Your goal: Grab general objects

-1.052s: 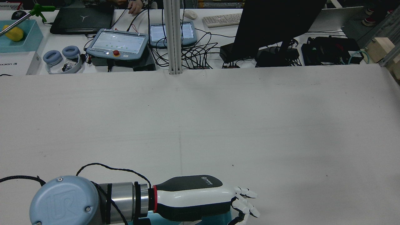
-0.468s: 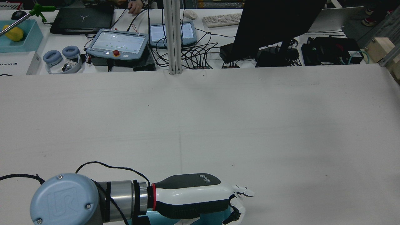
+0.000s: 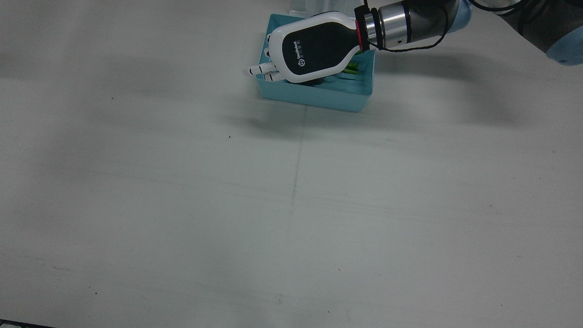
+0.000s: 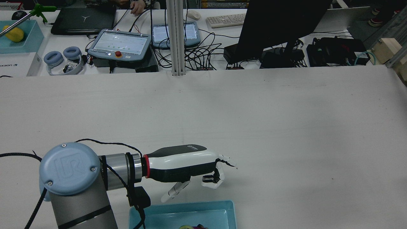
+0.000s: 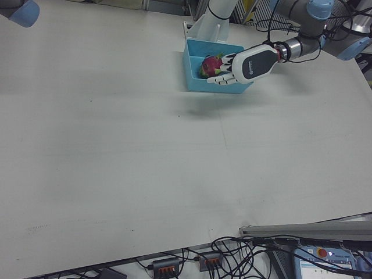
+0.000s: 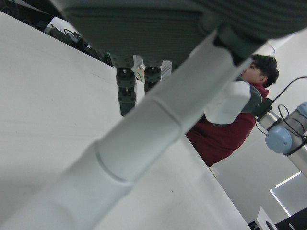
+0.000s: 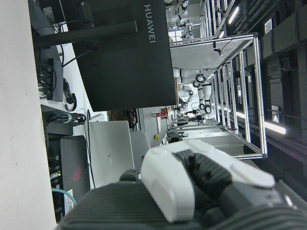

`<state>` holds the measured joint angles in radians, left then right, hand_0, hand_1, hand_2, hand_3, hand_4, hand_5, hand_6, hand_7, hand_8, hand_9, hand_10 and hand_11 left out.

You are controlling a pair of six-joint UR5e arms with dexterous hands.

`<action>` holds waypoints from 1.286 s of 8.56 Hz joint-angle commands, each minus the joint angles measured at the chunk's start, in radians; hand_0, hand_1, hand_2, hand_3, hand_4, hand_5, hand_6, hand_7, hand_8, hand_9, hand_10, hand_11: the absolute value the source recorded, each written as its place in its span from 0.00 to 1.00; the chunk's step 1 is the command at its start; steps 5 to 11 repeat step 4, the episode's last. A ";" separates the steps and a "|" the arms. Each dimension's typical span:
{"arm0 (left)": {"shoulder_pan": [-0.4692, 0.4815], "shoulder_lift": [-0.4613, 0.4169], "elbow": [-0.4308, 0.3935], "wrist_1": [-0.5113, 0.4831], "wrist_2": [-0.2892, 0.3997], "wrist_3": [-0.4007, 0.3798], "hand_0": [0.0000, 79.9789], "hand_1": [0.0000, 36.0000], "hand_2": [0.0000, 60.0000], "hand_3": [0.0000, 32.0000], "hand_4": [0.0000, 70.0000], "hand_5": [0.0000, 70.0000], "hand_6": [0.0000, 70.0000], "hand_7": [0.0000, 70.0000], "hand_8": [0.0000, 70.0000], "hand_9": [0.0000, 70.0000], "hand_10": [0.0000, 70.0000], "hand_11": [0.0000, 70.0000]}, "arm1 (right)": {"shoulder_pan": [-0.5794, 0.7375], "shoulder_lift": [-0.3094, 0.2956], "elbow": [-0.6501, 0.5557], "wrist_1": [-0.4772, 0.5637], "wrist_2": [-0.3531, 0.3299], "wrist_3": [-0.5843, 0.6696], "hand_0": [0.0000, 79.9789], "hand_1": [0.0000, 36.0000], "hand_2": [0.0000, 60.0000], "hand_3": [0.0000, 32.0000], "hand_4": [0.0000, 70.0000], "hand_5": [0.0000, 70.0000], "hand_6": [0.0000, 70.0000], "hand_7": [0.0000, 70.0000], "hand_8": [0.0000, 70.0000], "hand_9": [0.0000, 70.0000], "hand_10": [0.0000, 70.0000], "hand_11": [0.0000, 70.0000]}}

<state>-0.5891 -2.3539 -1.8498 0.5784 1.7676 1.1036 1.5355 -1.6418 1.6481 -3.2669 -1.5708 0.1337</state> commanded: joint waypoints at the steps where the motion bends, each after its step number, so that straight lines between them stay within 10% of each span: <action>1: -0.220 0.019 0.238 -0.280 0.001 -0.246 1.00 1.00 1.00 0.00 1.00 1.00 1.00 1.00 0.21 0.27 0.18 0.32 | 0.000 0.000 0.002 0.001 0.000 0.000 0.00 0.00 0.00 0.00 0.00 0.00 0.00 0.00 0.00 0.00 0.00 0.00; 3: -0.317 0.024 0.345 -0.417 -0.032 -0.342 1.00 1.00 1.00 0.00 1.00 1.00 1.00 1.00 0.27 0.35 0.23 0.39 | -0.002 0.000 0.001 0.001 0.000 0.001 0.00 0.00 0.00 0.00 0.00 0.00 0.00 0.00 0.00 0.00 0.00 0.00; 4: -0.374 0.025 0.391 -0.484 -0.033 -0.379 1.00 1.00 1.00 0.00 1.00 1.00 1.00 1.00 0.39 0.52 0.38 0.60 | 0.000 0.000 0.001 0.001 0.000 0.000 0.00 0.00 0.00 0.00 0.00 0.00 0.00 0.00 0.00 0.00 0.00 0.00; 11: -0.374 0.025 0.391 -0.484 -0.033 -0.379 1.00 1.00 1.00 0.00 1.00 1.00 1.00 1.00 0.39 0.52 0.38 0.60 | 0.000 0.000 0.001 0.001 0.000 0.000 0.00 0.00 0.00 0.00 0.00 0.00 0.00 0.00 0.00 0.00 0.00 0.00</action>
